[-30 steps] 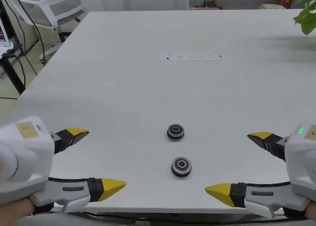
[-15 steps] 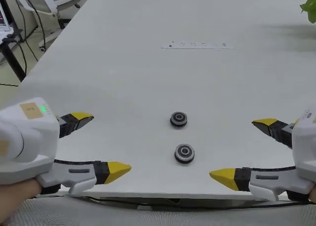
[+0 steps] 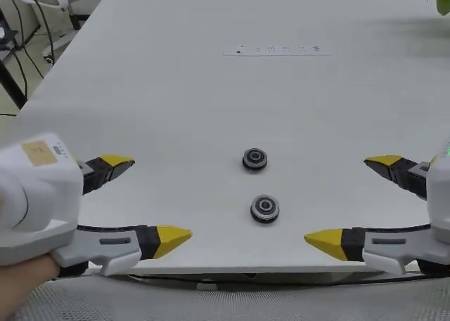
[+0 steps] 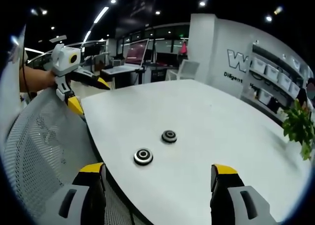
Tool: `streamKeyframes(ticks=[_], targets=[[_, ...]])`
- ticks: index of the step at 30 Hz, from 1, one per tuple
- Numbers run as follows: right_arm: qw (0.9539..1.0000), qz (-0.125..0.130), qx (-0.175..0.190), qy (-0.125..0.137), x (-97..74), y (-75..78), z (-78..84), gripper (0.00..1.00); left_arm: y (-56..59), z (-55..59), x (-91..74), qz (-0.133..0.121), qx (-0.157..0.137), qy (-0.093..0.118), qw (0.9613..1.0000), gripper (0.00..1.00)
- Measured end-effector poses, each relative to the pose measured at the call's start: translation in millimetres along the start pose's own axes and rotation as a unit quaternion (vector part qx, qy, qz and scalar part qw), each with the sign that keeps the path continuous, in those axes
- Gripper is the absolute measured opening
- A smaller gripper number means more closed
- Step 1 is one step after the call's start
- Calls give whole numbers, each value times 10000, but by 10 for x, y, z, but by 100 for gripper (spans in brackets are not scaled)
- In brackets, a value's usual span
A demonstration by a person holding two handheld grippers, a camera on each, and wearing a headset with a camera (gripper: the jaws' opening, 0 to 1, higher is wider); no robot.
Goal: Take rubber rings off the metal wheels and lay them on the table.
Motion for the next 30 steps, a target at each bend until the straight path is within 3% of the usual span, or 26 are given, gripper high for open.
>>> streamKeyframes(ticks=[8,22,30], targets=[[10000,36,-11,58,-3,34,-20,89,-5,-27,7,29,-62,70,10000,80],[9997,-153,-122,130,-14,-2,-81,97,-39,-77,-17,60,-260,215,9994,83],[9993,-245,-81,277,-46,-17,-204,97,-85,-126,-47,76,-378,330,9987,83]])
Point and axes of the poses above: the centre of the closed fingertips' face, and the gripper's own axes: x roughly forward along the fingers, y roughly to its right, z roughly out of its underside, the point moved 1 cm from there along -x, roughly backward along the fingers, and after that the axes turned 11 degrees about x, right-handed, at the moved point
